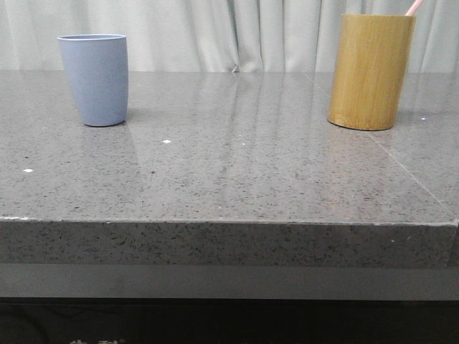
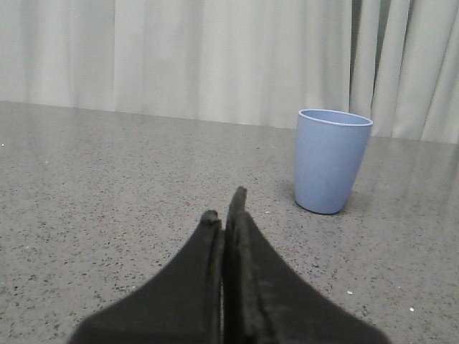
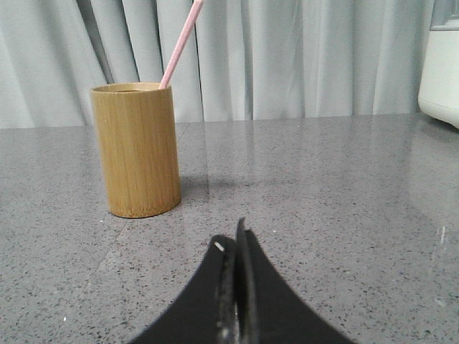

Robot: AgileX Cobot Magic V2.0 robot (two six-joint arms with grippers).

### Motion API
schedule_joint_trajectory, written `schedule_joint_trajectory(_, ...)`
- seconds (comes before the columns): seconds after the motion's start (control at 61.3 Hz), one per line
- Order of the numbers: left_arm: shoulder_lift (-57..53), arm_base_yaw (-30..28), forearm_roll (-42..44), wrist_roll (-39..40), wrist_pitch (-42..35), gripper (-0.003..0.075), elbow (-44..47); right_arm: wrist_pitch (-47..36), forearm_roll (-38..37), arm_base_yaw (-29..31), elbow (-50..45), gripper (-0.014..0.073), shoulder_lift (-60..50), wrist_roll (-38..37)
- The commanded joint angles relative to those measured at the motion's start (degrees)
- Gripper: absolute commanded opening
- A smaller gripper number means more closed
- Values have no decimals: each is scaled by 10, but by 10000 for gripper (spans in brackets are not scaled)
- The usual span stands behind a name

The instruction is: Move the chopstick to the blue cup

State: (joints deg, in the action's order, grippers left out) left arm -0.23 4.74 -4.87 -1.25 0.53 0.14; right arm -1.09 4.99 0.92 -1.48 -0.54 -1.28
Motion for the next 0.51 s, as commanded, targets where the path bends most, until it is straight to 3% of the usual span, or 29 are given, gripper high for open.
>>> schedule_joint_trajectory(0.0, -13, -1, -1, 4, -56, -19, 8, -63, -6, 2, 2, -66, -13, 3)
schedule_joint_trajectory(0.212, -11, -1, -1, 4, -47, -19, -47, -29, -8, 2, 51, -66, -12, 3)
schedule_joint_trajectory(0.489, 57, -1, 3, 4, 93, -19, -223, 99, -68, 2, 232, -66, 42, 5)
